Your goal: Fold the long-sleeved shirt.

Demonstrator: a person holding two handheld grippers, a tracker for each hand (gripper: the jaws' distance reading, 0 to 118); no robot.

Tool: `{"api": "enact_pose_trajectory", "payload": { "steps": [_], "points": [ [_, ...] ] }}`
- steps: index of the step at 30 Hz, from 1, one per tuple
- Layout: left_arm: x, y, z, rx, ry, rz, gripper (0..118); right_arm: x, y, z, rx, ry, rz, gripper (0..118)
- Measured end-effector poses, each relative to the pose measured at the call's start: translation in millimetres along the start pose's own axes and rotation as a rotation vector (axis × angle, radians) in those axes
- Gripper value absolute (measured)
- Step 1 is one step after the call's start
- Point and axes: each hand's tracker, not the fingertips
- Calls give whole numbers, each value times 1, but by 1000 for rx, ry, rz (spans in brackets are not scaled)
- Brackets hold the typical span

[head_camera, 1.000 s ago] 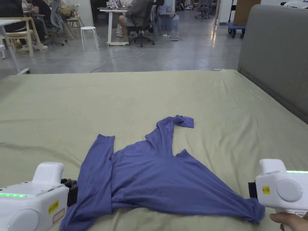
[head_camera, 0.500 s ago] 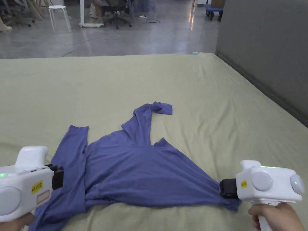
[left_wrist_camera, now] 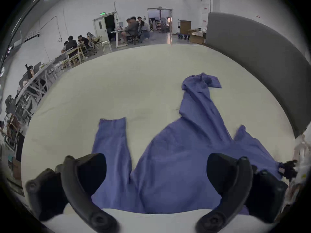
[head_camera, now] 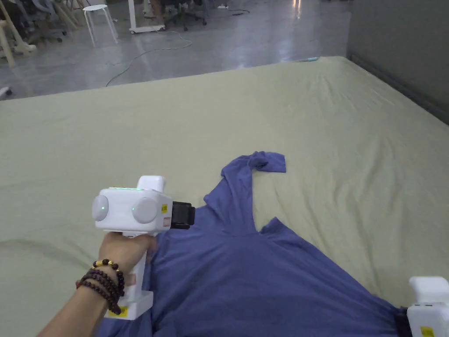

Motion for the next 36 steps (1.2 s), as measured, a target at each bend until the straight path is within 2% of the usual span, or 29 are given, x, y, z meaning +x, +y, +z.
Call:
{"api": "enact_pose_trajectory", "payload": {
  "steps": [7, 10, 12, 13, 14, 17, 18, 21, 23, 25, 30, 34, 36],
  "points": [
    [12, 2, -86, -193, 21, 6, 115, -3, -1, -2, 2, -10, -4, 3],
    [17, -10, -91, -206, 18, 0, 106, 1, 0, -3, -1, 6, -18, 4],
    [13, -1, -80, -223, -5, 108, 78, 2, 0, -3, -2, 12, -17, 3],
    [13, 2, -71, -209, -12, 111, 45, 0, 0, -3, -1, 11, -13, 3],
    [15, 3, -55, -187, -64, 92, 0, -1, 0, -4, 1, 7, -5, 3],
    [18, 9, -30, -165, -25, 33, 0, -2, 7, 5, -19, 3, 10, 4],
    [13, 14, -17, -160, -58, 48, 0, 0, 14, 16, -17, 14, -3, 4],
    [-16, 46, 35, -29, -149, 171, 0, 6, 51, 63, 175, 86, -68, 4],
    [-33, 77, 77, 51, -134, 196, 0, 4, 98, 95, 267, 147, -28, 4],
    [-47, 117, 129, 170, -68, 144, 0, -5, 157, 130, 380, 122, 44, 4],
    [-77, 225, 279, 433, 28, 129, 0, -30, 320, 247, 622, 120, 160, 4],
    [-91, 282, 382, 661, 109, 135, 0, -50, 424, 348, 738, 63, 207, 4],
    [-90, 303, 429, 726, 138, 137, 0, -57, 463, 397, 811, 29, 182, 4]
  ]
}}
